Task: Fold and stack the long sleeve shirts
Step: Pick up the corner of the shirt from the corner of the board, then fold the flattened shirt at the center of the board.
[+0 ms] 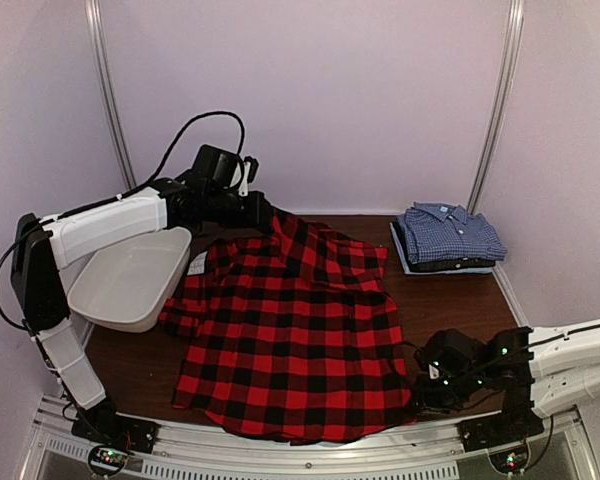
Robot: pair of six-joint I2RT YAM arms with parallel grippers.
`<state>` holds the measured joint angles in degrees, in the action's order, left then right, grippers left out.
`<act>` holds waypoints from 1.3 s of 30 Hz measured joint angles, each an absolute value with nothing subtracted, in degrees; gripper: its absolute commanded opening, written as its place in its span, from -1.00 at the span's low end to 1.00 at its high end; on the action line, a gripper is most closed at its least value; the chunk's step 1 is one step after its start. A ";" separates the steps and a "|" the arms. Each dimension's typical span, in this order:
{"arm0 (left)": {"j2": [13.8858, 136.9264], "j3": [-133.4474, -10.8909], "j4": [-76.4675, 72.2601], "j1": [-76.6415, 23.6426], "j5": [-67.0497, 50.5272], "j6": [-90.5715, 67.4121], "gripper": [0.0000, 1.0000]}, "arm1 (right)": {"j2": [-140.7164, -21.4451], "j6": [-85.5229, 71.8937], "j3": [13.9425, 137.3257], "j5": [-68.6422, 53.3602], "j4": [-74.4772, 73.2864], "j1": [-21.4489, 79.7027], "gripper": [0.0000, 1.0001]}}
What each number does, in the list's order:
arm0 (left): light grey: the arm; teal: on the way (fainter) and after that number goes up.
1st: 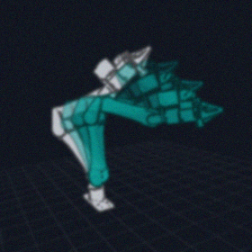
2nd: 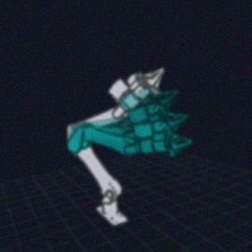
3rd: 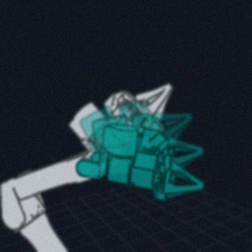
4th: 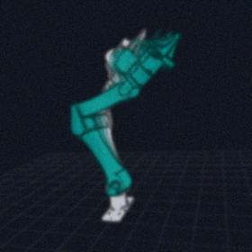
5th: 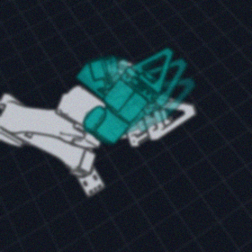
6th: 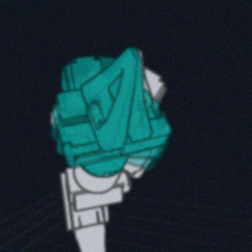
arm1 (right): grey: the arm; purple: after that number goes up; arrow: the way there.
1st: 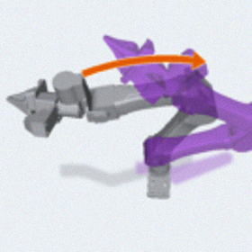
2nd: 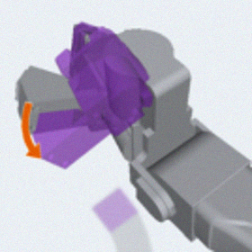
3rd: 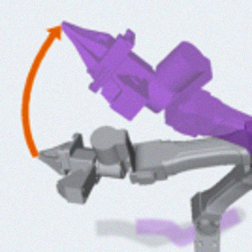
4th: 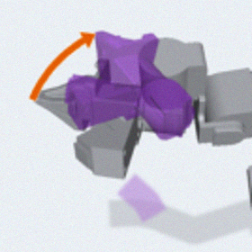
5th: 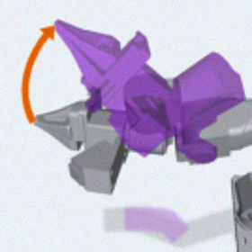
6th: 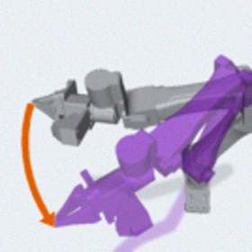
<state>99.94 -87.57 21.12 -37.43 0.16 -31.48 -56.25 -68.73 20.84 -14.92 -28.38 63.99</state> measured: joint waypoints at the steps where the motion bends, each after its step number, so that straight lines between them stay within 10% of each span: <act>1: 99.94 -87.66 21.19 -37.43 0.16 -31.44 -1.00 | -56.25 -68.90 20.84 -14.76 -28.64 64.01 -0.96; 39: 99.94 -94.45 21.50 -28.95 6.68 -24.23 -1.00 | -78.59 -53.78 40.93 -14.57 -19.25 72.66 -1.00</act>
<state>99.94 -94.45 21.50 -28.95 6.68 -24.23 -78.59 -53.78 40.93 -14.57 -19.25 72.66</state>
